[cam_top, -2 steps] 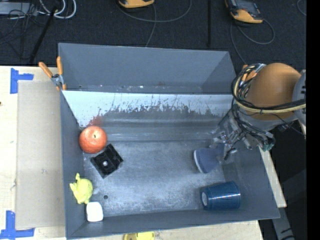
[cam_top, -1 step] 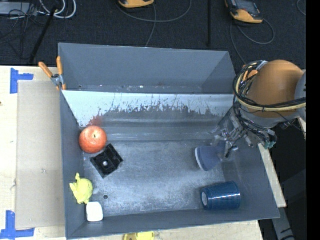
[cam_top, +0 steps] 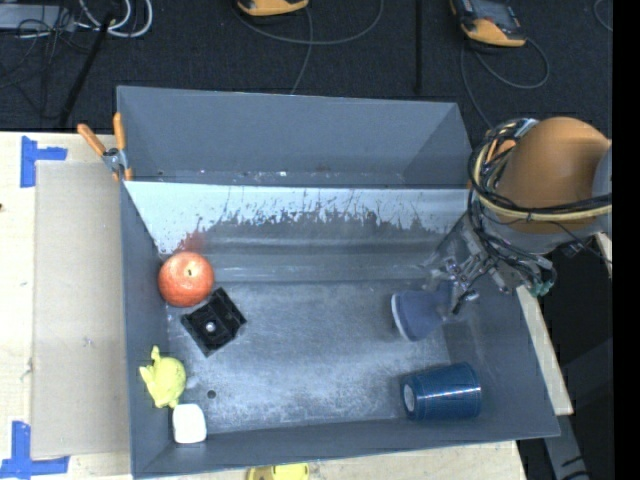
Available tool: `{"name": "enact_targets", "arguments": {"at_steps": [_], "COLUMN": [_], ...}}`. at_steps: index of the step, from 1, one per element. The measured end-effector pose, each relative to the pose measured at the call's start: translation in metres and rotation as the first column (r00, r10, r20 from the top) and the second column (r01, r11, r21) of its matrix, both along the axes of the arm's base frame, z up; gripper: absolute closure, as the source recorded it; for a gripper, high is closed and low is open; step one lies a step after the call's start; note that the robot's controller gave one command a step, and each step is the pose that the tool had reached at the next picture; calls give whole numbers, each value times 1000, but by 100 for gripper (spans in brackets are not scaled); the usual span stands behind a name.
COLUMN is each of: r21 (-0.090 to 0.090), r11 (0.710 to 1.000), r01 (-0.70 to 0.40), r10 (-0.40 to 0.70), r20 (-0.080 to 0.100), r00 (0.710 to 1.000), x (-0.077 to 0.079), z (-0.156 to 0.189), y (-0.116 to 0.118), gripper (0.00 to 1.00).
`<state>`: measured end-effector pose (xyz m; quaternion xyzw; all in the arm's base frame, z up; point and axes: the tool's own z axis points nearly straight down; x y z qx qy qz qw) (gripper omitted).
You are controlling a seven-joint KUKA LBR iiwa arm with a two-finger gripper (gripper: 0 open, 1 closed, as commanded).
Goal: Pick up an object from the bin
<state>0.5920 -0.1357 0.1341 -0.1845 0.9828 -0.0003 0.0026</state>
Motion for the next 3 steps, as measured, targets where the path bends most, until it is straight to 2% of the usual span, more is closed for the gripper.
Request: {"name": "enact_targets", "arguments": {"at_steps": [3], "r21": [1], "r11": [1000], "r01": [1], "r10": [-1], "r20": [-4], "r00": [1000], "x": [-1], "z": [24], "y": [1], "gripper": [100]}}
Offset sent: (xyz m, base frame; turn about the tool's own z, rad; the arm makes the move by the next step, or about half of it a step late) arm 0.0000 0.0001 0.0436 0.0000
